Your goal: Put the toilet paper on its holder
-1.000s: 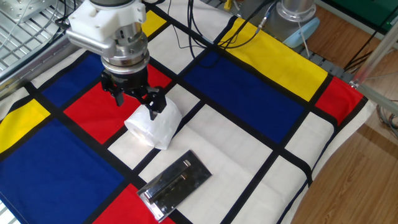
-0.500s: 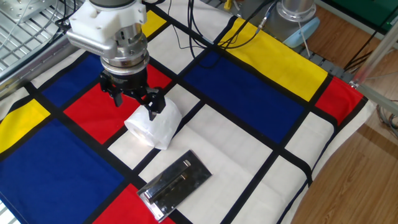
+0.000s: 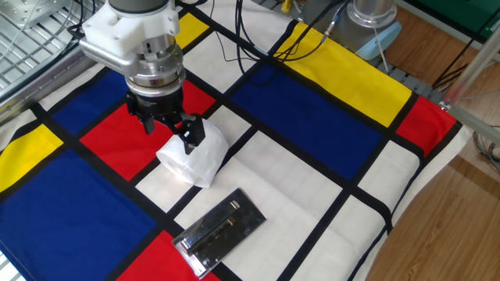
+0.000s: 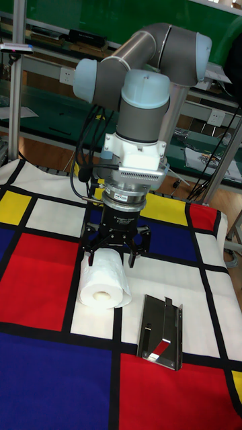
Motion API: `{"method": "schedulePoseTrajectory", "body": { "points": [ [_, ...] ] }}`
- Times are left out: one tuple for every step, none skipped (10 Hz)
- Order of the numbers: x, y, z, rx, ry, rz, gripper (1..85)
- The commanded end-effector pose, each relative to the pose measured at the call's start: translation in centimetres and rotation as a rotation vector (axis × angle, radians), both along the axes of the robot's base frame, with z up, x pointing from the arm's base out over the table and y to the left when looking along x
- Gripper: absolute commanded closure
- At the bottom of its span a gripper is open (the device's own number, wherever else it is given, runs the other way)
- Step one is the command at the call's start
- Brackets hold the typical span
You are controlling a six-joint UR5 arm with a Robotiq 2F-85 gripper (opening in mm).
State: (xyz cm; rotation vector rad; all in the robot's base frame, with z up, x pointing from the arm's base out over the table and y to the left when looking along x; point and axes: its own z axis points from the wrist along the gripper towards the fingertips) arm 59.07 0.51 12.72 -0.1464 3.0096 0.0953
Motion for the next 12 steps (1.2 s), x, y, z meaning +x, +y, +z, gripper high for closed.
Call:
{"method": "schedulePoseTrajectory", "body": {
  "points": [
    [-0.9,0.5,-1.3,-0.004,0.003,-0.076,0.7],
    [-0.7,0.5,-1.4,-0.007,-0.013,-0.069,0.7],
    [-0.6,0.3,-1.4,-0.020,-0.016,-0.040,0.7],
    [-0.8,1.0,-1.4,0.001,-0.014,0.008,0.7],
    [-0.7,1.3,-1.4,0.009,-0.018,0.041,0.7],
    [-0.6,1.2,-1.4,0.003,-0.023,0.056,0.7],
    [-0.7,1.3,-1.4,0.004,-0.022,0.064,0.7],
    [-0.6,1.3,-1.4,0.004,-0.026,0.076,0.7],
    [-0.7,1.0,-1.7,-0.003,-0.033,0.091,0.7],
    [-0.9,0.8,-2.1,-0.002,-0.040,0.104,0.7],
    [-1.1,0.5,-2.4,-0.003,-0.046,0.116,0.7],
    [-1.4,0.4,-2.6,-0.005,-0.046,0.120,0.7]
  ]
}}
